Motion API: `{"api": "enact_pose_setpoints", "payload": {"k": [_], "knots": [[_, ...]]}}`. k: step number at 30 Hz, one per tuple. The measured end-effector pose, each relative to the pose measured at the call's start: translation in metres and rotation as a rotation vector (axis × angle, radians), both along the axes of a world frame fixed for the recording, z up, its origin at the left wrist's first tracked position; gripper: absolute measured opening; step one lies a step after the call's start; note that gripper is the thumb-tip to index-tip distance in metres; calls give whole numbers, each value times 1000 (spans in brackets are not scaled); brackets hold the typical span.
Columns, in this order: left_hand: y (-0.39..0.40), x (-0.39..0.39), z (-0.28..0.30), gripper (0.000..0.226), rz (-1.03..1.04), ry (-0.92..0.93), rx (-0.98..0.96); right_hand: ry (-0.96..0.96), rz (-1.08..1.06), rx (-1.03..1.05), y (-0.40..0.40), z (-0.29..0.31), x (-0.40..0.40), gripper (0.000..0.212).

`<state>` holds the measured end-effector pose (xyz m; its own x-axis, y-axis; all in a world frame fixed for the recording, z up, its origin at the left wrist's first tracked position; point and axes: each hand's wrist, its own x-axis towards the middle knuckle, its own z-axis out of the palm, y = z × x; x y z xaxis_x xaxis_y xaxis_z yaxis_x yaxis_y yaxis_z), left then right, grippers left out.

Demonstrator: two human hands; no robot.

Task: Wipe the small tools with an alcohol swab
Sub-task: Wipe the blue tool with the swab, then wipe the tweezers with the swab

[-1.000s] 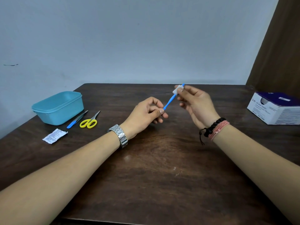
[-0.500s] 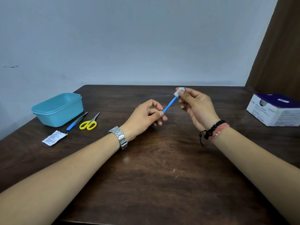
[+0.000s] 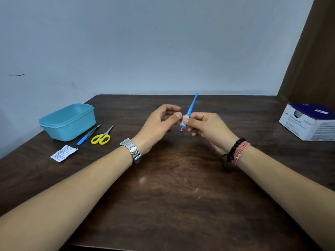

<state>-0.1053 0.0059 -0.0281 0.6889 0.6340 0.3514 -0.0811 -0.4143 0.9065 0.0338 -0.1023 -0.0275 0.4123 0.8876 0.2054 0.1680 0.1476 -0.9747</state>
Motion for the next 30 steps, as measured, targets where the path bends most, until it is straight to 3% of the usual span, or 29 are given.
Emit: {"api": "enact_pose_setpoints", "payload": {"k": [4, 13, 18, 24, 27, 30], "knots": [[-7, -5, 3, 20, -72, -22, -41, -127, 60, -47, -1, -1, -10, 13], [-3, -5, 9, 12, -45, -225, -393, -123, 84, -43, -3, -4, -12, 8], [3, -13, 19, 13, 28, -277, -373, -122, 85, -32, -2, -5, -14, 11], [40, -52, 47, 16, 281, -118, 35, -137, 85, 14, -6, -1, -16, 5], [70, -94, 68, 18, 518, 85, 392, -107, 107, 22, -4, -2, -17, 6], [98, -143, 86, 15, 729, 363, 612, -70, 120, 18, -3, -3, -18, 8]]}}
